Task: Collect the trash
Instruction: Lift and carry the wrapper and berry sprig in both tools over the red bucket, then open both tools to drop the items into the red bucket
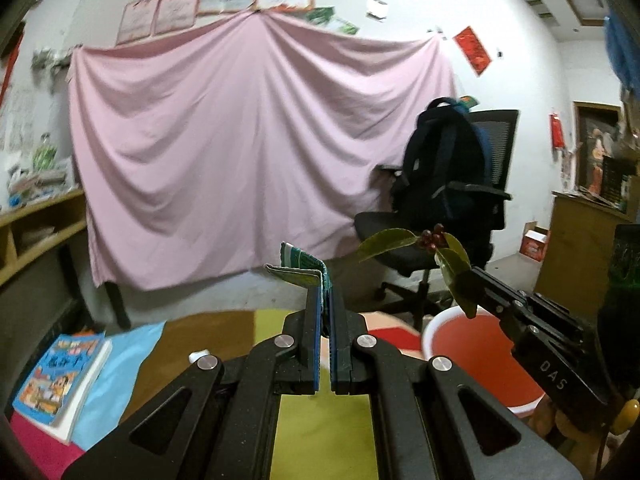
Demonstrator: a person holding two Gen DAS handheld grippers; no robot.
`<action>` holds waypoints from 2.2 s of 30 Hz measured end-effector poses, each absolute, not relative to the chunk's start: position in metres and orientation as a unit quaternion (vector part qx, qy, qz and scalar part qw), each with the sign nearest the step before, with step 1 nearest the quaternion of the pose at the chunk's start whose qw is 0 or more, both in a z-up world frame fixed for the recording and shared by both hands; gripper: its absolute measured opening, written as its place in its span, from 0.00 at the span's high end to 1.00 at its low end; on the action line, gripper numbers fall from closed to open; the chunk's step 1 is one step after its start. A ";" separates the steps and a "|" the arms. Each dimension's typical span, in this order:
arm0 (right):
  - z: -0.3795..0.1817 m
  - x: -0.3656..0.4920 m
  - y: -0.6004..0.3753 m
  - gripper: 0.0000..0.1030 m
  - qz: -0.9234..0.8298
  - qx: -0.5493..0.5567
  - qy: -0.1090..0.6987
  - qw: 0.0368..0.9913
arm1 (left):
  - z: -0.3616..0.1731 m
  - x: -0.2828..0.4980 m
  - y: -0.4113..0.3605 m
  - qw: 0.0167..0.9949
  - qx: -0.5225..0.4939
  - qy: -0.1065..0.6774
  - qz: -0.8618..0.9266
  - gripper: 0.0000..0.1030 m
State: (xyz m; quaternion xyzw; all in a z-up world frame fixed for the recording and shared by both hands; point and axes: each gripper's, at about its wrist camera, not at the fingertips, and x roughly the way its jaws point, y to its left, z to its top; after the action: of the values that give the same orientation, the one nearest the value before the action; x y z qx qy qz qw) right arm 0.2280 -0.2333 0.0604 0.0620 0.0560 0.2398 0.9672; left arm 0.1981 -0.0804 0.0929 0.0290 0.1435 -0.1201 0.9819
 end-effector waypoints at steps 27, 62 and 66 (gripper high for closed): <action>0.056 0.206 -0.378 0.71 0.084 0.143 0.074 0.983 | 0.073 0.207 -0.252 0.947 0.060 0.176 -0.260 0.98; 0.038 0.223 -0.398 0.68 0.062 0.178 0.127 0.974 | 0.045 0.256 -0.240 0.921 -0.015 0.291 -0.258 0.79; 0.038 0.223 -0.397 0.66 0.060 0.176 0.128 0.974 | 0.049 0.255 -0.231 0.925 -0.014 0.286 -0.250 0.79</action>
State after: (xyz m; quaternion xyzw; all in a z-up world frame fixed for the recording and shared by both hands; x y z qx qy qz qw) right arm 0.2228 -0.3969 0.0375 0.1756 0.1279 0.0602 0.9743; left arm 0.2551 -0.2308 0.0490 -0.0140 0.2863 -0.2503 0.9248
